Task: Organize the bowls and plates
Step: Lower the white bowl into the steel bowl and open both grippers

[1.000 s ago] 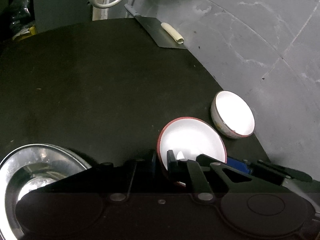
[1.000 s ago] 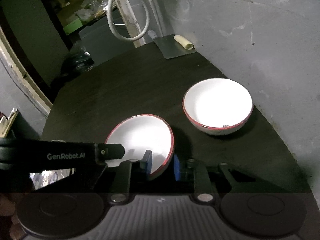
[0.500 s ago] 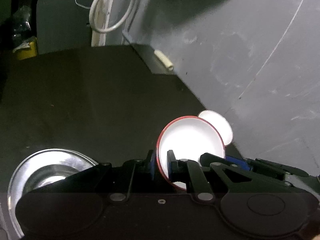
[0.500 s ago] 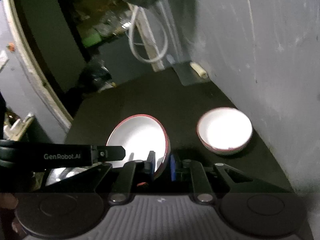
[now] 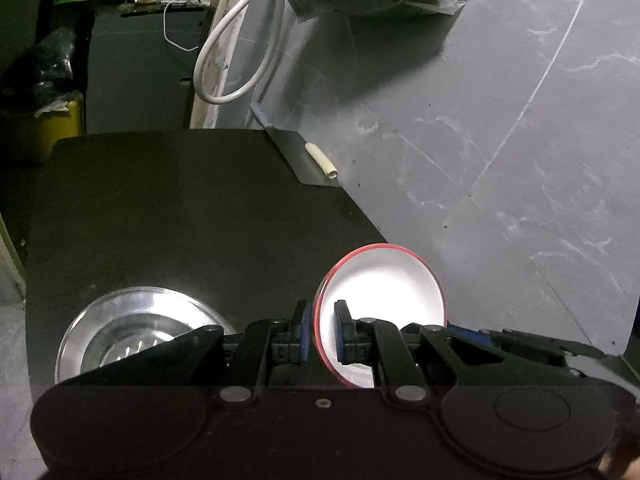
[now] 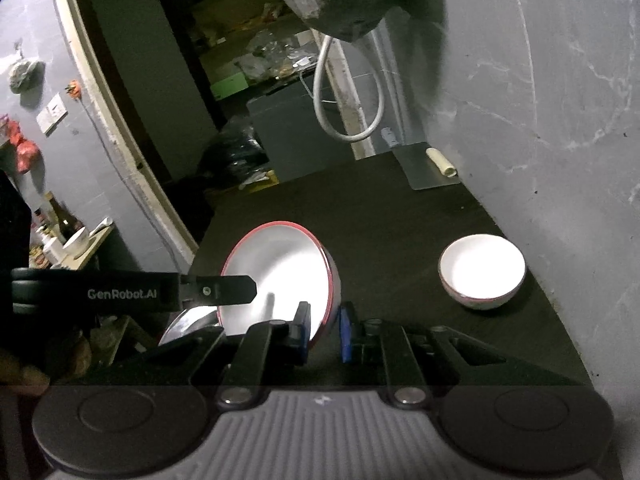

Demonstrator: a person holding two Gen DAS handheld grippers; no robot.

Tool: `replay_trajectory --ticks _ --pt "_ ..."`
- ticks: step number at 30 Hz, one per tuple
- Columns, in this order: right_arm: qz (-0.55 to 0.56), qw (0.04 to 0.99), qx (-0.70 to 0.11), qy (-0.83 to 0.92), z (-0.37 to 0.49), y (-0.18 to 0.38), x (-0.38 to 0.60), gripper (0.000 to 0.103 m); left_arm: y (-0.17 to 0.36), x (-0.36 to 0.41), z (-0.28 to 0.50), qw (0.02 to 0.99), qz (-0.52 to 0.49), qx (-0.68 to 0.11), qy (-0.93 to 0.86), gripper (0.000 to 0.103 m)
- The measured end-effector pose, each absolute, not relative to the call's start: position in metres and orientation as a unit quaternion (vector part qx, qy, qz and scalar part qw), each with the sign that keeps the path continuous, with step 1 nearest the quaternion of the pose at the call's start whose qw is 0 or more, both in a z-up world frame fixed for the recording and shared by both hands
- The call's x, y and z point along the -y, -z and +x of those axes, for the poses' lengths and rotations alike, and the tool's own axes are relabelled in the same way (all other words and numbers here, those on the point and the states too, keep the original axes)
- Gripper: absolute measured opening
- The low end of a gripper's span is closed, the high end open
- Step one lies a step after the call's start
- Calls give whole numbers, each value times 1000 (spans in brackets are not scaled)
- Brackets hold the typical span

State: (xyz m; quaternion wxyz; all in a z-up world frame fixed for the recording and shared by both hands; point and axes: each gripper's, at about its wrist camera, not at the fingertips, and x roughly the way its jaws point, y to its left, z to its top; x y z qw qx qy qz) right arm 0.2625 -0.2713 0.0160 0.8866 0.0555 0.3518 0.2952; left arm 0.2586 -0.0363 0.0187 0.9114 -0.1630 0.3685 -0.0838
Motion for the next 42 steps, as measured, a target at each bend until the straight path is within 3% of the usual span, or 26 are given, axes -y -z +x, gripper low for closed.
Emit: replay_trajectory --ticks 14,42 --pt "38 851 -396 -343 231 -5 276 17 4 32 215 871 -190 -444 91 12" --pt "0 804 -476 -356 219 25 274 18 31 44 212 813 -154 -553 95 12"
